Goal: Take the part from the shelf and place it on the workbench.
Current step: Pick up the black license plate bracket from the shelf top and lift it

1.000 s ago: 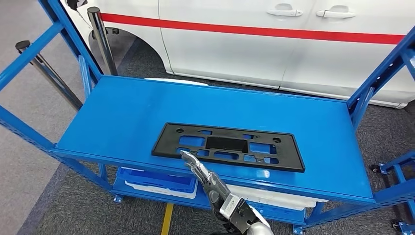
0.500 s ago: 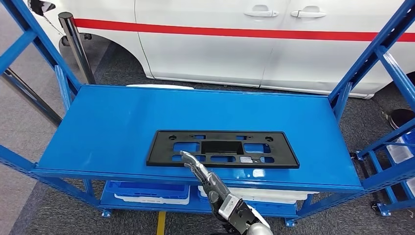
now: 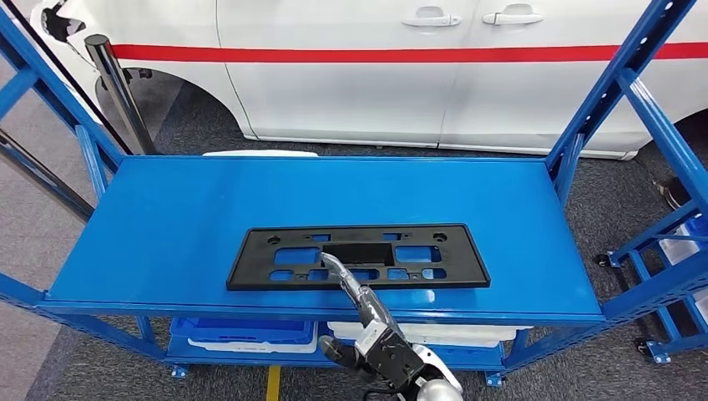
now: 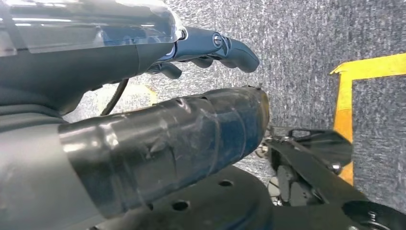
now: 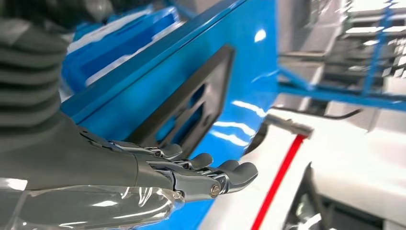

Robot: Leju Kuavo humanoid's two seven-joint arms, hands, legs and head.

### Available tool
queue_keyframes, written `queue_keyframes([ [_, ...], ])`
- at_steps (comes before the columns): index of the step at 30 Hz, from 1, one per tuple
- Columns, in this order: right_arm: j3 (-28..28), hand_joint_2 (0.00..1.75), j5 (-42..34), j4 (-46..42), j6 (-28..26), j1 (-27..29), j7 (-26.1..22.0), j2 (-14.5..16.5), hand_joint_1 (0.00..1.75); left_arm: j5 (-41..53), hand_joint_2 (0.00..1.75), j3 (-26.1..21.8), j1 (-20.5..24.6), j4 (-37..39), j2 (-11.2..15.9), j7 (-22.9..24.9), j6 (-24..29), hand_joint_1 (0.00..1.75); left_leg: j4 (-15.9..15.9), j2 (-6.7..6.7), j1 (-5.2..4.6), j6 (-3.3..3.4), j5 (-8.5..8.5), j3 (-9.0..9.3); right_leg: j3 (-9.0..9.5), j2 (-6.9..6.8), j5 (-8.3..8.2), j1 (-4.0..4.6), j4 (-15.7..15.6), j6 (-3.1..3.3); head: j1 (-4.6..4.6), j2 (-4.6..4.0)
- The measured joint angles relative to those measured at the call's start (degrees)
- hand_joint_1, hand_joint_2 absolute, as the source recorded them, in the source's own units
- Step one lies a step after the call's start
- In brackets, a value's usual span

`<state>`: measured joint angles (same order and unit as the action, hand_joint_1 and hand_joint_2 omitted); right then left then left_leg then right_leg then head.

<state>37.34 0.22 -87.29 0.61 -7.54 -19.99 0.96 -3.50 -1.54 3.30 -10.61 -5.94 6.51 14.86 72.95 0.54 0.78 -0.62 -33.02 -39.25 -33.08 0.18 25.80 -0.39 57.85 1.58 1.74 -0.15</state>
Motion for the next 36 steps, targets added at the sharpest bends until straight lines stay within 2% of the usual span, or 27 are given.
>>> queue_keyframes([
  [2,0.19,1.75,5.21,0.79,-3.78,-0.48,0.73,0.00,0.00,-0.01,0.00,-0.02,-0.05,0.01,0.12,0.00,-0.08,0.00,-6.54,-0.05,0.14,0.00,3.92,2.85,0.00,0.27,0.29,-0.06,0.44,-0.31,0.00,0.00],
  [3,0.32,1.75,7.88,1.11,-5.64,-0.79,1.12,0.00,0.00,-0.01,0.00,-0.03,-0.04,0.00,0.16,0.01,-0.13,0.00,-10.04,-0.16,0.11,0.11,5.30,4.48,-0.11,0.39,0.52,0.03,0.80,-0.57,-0.01,0.00],
  [4,0.51,1.75,10.65,1.43,-7.37,-1.09,1.58,0.00,0.00,0.00,0.00,-0.03,-0.03,0.00,0.20,0.01,-0.19,0.00,-12.53,-0.28,0.07,0.36,6.09,5.60,-0.25,0.47,0.69,0.12,1.11,-0.84,0.03,0.00],
  [5,0.76,1.75,13.29,1.72,-8.96,-1.35,2.07,0.00,0.00,0.01,0.00,-0.03,-0.03,-0.01,0.21,0.02,-0.26,0.00,-13.70,-0.39,-0.02,0.67,6.21,6.08,-0.38,0.52,0.79,0.21,1.31,-1.10,0.05,0.00],
  [8,1.80,1.75,21.24,2.57,-13.47,-1.93,3.75,0.00,0.00,0.05,0.00,-0.06,0.00,-0.01,0.29,0.09,-0.67,0.00,-14.07,-0.37,-0.11,1.83,6.36,6.20,-0.42,0.55,0.91,0.15,1.45,-1.92,0.09,0.00],
  [9,2.11,1.75,23.53,2.84,-14.73,-2.13,4.26,0.00,0.00,0.08,0.00,-0.07,0.00,-0.01,0.32,0.13,-0.83,0.00,-14.28,-0.31,-0.05,2.18,6.50,6.31,-0.68,0.46,1.49,0.08,2.16,-2.20,0.10,0.00],
  [11,2.75,1.75,27.58,3.44,-16.91,-2.62,5.23,-0.01,0.00,0.17,0.00,-0.08,0.00,-0.02,0.34,0.19,-1.08,0.00,-14.57,-0.16,0.05,2.75,6.68,6.42,-2.84,0.25,4.32,-0.07,6.89,-2.65,0.14,0.00],
  [13,3.46,1.75,33.36,4.24,-20.15,-2.95,6.93,-0.03,0.00,0.45,0.00,-0.08,-0.01,-0.01,0.36,0.33,-1.28,0.00,-14.57,-0.08,-0.05,2.99,6.65,6.35,-6.38,0.16,7.44,-0.11,14.11,-2.90,0.15,0.00],
  [14,3.77,1.75,38.00,4.72,-22.70,-3.02,8.36,-0.04,0.00,0.66,0.00,-0.08,-0.03,-0.01,0.37,0.47,-1.43,0.00,-14.56,-0.07,-0.10,3.02,6.63,6.36,-7.50,0.15,7.84,-0.13,16.28,-2.92,0.16,0.00],
  [15,4.11,1.75,43.68,5.27,-25.77,-3.12,10.13,-0.05,0.00,0.91,0.00,-0.08,-0.04,0.00,0.38,0.65,-1.61,0.00,-14.55,-0.07,-0.15,3.02,6.61,6.41,-7.62,0.15,7.14,-0.13,16.39,-2.84,0.15,0.00],
  [16,4.42,1.75,49.08,5.80,-28.59,-3.28,11.83,-0.06,0.00,1.15,0.00,-0.08,-0.04,-0.01,0.38,0.85,-1.78,0.00,-14.54,-0.08,-0.17,3.01,6.58,6.51,-6.62,0.14,5.48,-0.11,14.25,-2.65,0.15,0.00],
  [18,4.96,1.75,57.03,6.73,-32.35,-3.79,14.46,-0.07,0.00,1.52,0.00,-0.06,-0.01,-0.01,0.38,1.15,-2.04,0.00,-14.53,-0.10,-0.29,2.83,6.45,6.72,-2.91,0.04,1.89,0.11,6.74,-2.05,0.15,0.00],
  [19,5.20,1.75,59.14,7.16,-33.22,-4.07,15.23,-0.06,0.00,1.66,0.00,-0.05,0.01,-0.02,0.38,1.24,-2.10,0.00,-14.50,-0.09,-0.38,2.63,6.38,6.75,-1.45,-0.03,0.94,0.29,3.68,-1.77,0.14,0.00],
  [20,5.42,1.75,60.55,7.57,-33.73,-4.29,15.81,-0.06,0.00,1.78,0.00,-0.04,0.02,-0.02,0.38,1.27,-2.13,0.00,-14.49,-0.08,-0.45,2.37,6.33,6.74,-0.65,-0.07,0.64,0.47,1.91,-1.57,0.13,0.00],
  [23,5.85,1.75,62.01,8.62,-34.21,-4.53,16.46,-0.05,0.00,1.91,0.00,-0.03,0.06,-0.01,0.41,1.32,-2.16,0.00,-14.61,-0.02,-0.42,1.42,6.19,6.84,-0.31,0.00,0.61,0.48,0.82,-1.01,0.11,0.00],
  [25,5.94,1.75,62.17,9.00,-34.19,-4.60,16.59,-0.03,0.00,1.95,0.00,-0.03,0.06,-0.01,0.46,1.34,-2.16,0.00,-12.59,-0.09,-0.35,0.85,4.63,6.06,0.07,-0.03,0.28,0.15,0.20,-0.35,0.08,0.00],
  [26,5.96,1.75,62.21,9.14,-34.19,-4.64,16.65,-0.03,0.00,1.96,0.00,-0.03,0.06,-0.01,0.50,1.35,-2.16,0.00,-9.94,-0.15,-0.26,0.64,3.04,4.86,0.21,-0.09,0.18,0.07,0.02,-0.10,0.05,0.00],
  [28,5.99,1.75,62.16,9.44,-34.13,-4.69,16.77,-0.05,0.00,1.96,0.00,-0.03,-0.01,0.00,0.55,1.36,-2.16,0.00,-2.70,-0.17,-0.19,0.28,-0.42,1.41,0.16,-0.13,0.21,0.15,0.01,0.20,0.01,0.00],
  [29,6.02,1.75,61.96,9.60,-34.03,-4.66,16.84,-0.07,0.00,1.97,0.00,-0.03,-0.08,0.00,0.57,1.36,-2.16,0.00,-0.02,-0.16,-0.15,0.13,-1.17,0.09,0.15,-0.11,0.26,0.18,0.07,0.24,0.02,0.00],
  [30,6.03,1.75,61.62,9.71,-33.85,-4.63,16.93,-0.09,0.00,1.97,0.00,-0.03,-0.14,0.01,0.59,1.36,-2.14,0.00,0.78,-0.16,-0.13,0.04,-0.82,-0.38,0.15,-0.05,0.32,0.19,0.16,0.25,0.01,0.00],
  [31,6.04,1.75,61.12,9.77,-33.56,-4.60,17.08,-0.11,0.00,1.96,0.00,-0.03,-0.19,0.01,0.61,1.36,-2.11,0.00,-0.58,-0.15,-0.10,0.01,0.58,0.19,0.18,0.03,0.41,0.18,0.30,0.20,0.01,0.00],
  [33,6.05,1.75,59.90,9.80,-32.64,-4.58,17.43,-0.21,0.00,1.96,0.00,-0.04,-0.20,-0.01,0.70,1.36,-2.03,0.00,-7.71,-0.19,-0.07,0.24,4.44,3.45,0.20,0.22,0.73,0.19,0.72,-0.06,0.01,0.00],
  [34,6.05,1.75,59.27,9.80,-31.87,-4.59,17.71,-0.32,0.00,1.95,0.00,-0.04,-0.18,-0.01,0.74,1.36,-1.98,0.00,-10.99,-0.22,-0.13,0.47,5.65,4.97,0.12,0.30,0.93,0.30,1.01,-0.29,0.03,0.00],
  [35,6.05,1.75,58.70,9.80,-30.93,-4.60,18.06,-0.47,0.00,1.95,0.00,-0.05,-0.16,-0.02,0.77,1.36,-1.93,0.00,-13.12,-0.25,-0.21,0.73,6.23,5.92,0.03,0.34,1.06,0.39,1.21,-0.56,0.05,0.00],
  [36,6.05,1.75,58.22,9.81,-29.82,-4.62,18.47,-0.71,0.00,1.95,0.00,-0.07,-0.15,-0.02,0.79,1.36,-1.90,0.00,-13.93,-0.28,-0.33,1.04,6.19,6.25,-0.05,0.36,1.10,0.46,1.30,-0.84,0.06,0.00],
])
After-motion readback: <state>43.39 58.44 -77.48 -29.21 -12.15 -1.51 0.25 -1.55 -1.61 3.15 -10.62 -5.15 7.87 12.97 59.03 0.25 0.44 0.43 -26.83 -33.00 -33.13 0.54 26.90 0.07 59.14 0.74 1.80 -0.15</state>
